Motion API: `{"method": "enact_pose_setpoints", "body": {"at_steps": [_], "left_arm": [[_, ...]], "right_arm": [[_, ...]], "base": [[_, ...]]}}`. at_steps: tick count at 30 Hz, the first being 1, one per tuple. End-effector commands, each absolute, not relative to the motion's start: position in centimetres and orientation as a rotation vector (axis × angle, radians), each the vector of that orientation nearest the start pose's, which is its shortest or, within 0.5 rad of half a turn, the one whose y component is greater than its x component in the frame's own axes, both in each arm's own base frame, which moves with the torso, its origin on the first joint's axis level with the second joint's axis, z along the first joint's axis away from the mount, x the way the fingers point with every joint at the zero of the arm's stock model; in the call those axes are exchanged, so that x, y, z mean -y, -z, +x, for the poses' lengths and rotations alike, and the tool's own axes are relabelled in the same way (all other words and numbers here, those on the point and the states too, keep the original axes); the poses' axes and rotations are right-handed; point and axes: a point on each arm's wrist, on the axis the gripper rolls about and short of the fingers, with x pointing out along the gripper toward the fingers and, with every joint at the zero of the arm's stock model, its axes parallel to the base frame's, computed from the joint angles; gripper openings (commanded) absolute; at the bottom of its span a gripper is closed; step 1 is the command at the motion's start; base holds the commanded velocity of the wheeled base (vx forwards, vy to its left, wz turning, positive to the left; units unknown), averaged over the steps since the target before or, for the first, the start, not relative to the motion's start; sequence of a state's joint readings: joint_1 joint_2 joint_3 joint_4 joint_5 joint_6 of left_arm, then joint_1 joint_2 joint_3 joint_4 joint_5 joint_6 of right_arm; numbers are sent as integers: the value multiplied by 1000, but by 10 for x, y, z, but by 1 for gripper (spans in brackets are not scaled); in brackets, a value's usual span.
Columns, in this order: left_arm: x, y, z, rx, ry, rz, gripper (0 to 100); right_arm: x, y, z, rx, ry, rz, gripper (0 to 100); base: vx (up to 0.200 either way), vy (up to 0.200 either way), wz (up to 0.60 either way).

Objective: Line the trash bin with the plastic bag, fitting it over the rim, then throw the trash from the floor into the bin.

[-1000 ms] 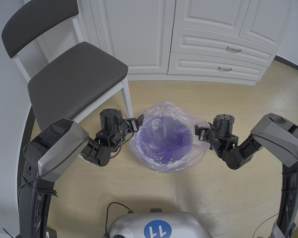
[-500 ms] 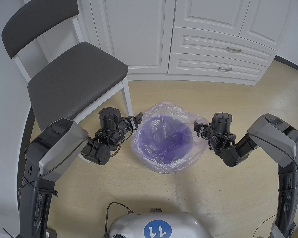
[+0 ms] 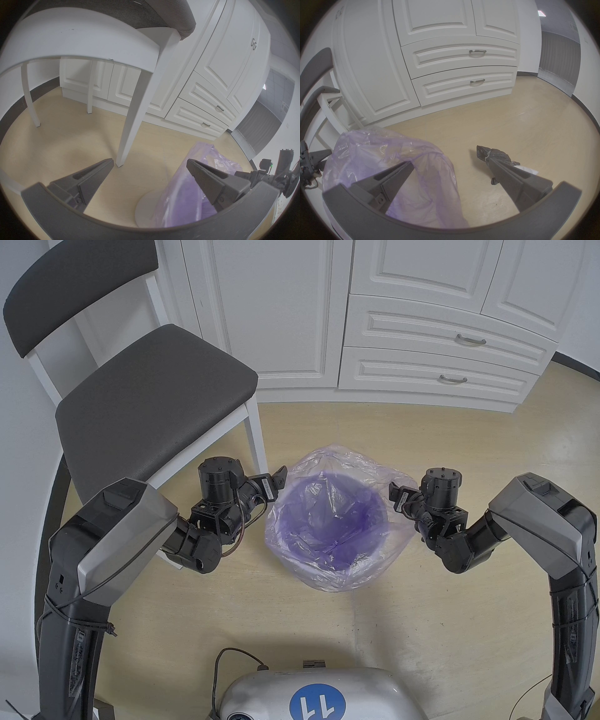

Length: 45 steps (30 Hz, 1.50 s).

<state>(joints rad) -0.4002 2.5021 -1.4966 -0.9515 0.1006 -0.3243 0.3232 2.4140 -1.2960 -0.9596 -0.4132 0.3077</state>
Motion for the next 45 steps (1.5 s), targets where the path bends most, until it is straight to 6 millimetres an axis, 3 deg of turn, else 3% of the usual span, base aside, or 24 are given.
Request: {"method": "enact_pose_setpoints", "body": {"at_steps": [1,5,15,19,31,45], "left_arm": [[192,-65,463,-99,287,-310,100],[192,-67,458,-104,289,-308,100],[200,-95,423,-121,350,-297,100],[207,-89,414,-154,387,-277,100],[206,-65,418,-263,361,-208,100],[181,-70,443,-231,278,-217,100]], "right_arm": [[-139,-54,453,-126,122,268,100],[-138,-59,456,-108,126,295,100],[-148,-60,462,-87,116,401,100],[-148,-60,461,-94,118,407,100],[-148,-66,460,-85,120,420,100],[-148,-67,460,-74,123,430,100]], "base": [[0,0,0],[0,0,0],[0,0,0],[0,0,0],[0,0,0],[0,0,0]]}}
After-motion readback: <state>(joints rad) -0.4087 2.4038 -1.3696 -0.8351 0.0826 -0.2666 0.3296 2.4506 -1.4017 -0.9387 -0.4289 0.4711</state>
